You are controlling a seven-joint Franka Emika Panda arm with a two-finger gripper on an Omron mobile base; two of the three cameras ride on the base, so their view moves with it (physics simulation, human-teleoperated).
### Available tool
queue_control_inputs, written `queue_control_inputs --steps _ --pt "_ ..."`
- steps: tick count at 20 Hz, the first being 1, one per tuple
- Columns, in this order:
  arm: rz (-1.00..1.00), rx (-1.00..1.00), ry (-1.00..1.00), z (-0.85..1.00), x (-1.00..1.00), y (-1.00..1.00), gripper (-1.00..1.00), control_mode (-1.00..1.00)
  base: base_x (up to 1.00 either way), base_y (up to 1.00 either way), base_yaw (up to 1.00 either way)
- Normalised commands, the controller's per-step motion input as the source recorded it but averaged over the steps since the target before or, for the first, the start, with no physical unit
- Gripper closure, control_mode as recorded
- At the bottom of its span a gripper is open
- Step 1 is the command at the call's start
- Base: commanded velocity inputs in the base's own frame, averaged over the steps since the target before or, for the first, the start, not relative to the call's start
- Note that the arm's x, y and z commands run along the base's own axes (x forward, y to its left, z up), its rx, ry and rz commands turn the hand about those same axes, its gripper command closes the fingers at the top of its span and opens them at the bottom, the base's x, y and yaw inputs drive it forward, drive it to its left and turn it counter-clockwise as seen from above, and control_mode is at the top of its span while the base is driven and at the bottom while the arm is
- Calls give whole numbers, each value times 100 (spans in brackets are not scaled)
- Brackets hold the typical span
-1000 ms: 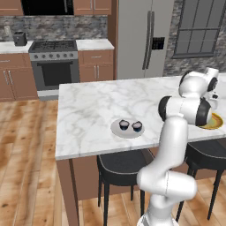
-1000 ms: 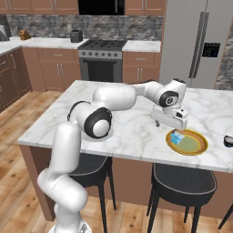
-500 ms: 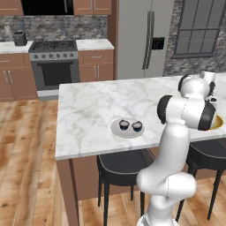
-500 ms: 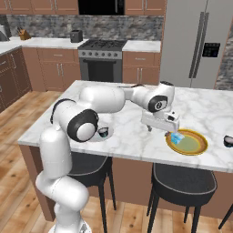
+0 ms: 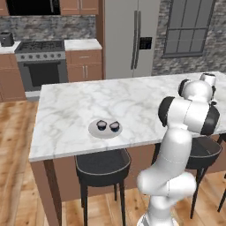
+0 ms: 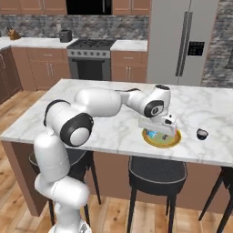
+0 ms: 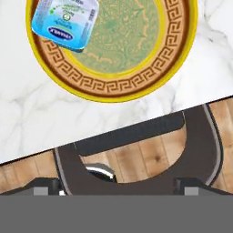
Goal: Place two yogurt containers on each plate.
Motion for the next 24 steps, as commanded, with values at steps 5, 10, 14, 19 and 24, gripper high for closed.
queue_control_inputs --steps 5,10,14,19,24 --pt "0 0 0 0 0 0 -100 100 31 -92 0" --pt "0 0 0 0 0 0 -100 100 19 -100 0" --pt "0 0 0 0 0 0 -100 100 40 -91 1" --pt "0 0 0 0 0 0 -100 100 75 -24 11" --pt "18 0 19 -30 79 28 -100 -100 0 0 0"
